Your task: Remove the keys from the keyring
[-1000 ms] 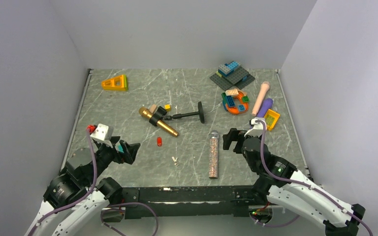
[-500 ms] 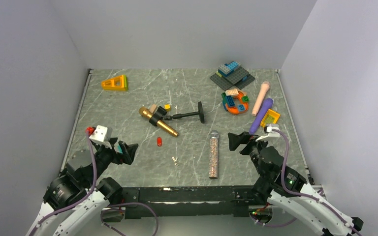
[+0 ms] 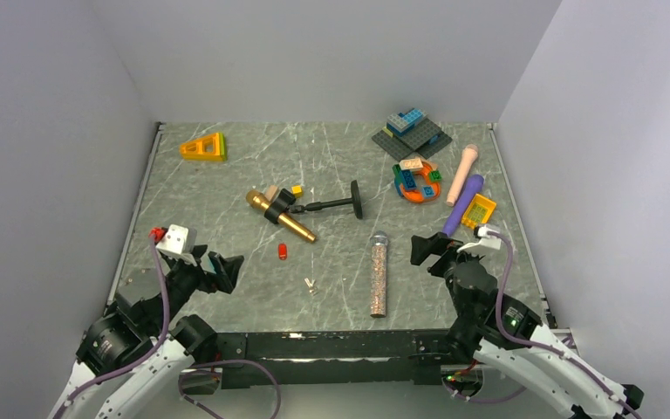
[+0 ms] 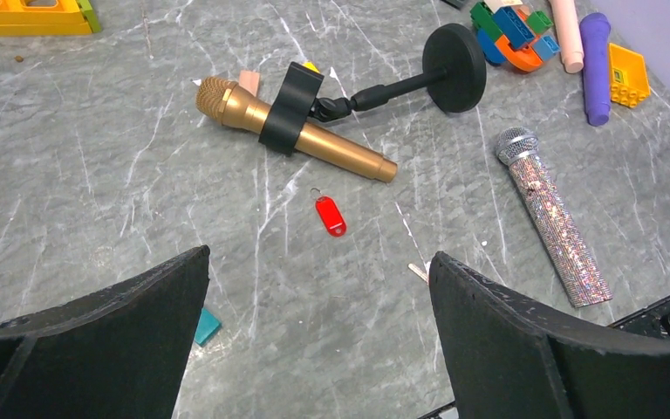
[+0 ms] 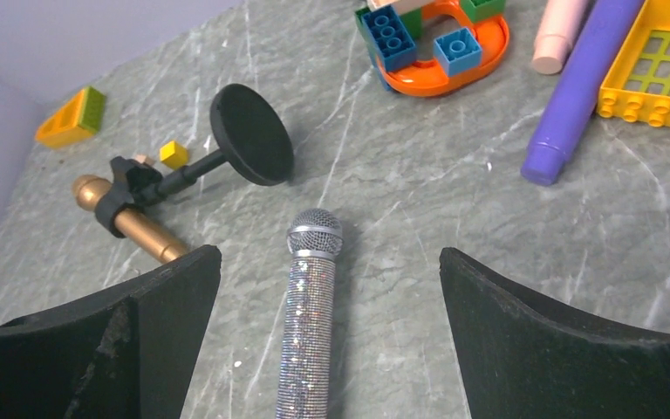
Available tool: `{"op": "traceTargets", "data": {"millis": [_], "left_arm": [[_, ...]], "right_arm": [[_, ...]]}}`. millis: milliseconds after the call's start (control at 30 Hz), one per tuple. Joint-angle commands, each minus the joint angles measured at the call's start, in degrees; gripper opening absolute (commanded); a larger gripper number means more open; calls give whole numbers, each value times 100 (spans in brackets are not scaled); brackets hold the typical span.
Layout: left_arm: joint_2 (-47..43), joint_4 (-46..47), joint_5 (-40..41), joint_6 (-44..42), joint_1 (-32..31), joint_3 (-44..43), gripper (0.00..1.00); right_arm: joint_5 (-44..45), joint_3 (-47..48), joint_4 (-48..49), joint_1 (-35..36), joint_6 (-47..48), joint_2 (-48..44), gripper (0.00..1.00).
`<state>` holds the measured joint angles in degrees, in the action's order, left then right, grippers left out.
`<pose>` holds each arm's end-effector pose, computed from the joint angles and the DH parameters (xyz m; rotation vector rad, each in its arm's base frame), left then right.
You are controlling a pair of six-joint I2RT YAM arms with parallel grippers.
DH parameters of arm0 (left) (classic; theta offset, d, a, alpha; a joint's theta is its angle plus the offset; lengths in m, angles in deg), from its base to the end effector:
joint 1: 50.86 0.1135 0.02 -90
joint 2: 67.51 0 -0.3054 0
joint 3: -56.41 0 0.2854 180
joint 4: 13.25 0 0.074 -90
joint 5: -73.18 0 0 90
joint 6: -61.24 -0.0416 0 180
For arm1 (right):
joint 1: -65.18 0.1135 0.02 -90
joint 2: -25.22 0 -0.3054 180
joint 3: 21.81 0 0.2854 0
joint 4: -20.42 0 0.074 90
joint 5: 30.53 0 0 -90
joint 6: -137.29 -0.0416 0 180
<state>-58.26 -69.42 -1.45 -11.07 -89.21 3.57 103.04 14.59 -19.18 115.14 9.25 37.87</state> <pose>0.0356 -0.0141 0.3345 0.1309 1.8013 -0.4621 0.0756 0.0454 0.2669 0.3364 1.7560 0.4063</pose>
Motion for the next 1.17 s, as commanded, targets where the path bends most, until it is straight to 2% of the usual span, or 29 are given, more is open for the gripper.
{"op": "traceTargets", "data": {"millis": [0,133,400,500,1133], "left_arm": [[136,95,55,-17,-15,-7,99],[104,83,104,2,-8,1,100],[138,73,128,-2,-14,4,100],[129,85,126,-3,-9,8,100],[103,84,138,1,-13,10,99]], "right_arm": [[267,284,-134,19,-183,306,100],[-172,276,6,14,194,242,100],[-901,-240,472,23,717,-1167,100],[-979,-273,457,24,742,-1357,100],[-912,-70,350,36,622,-671,100]]}}
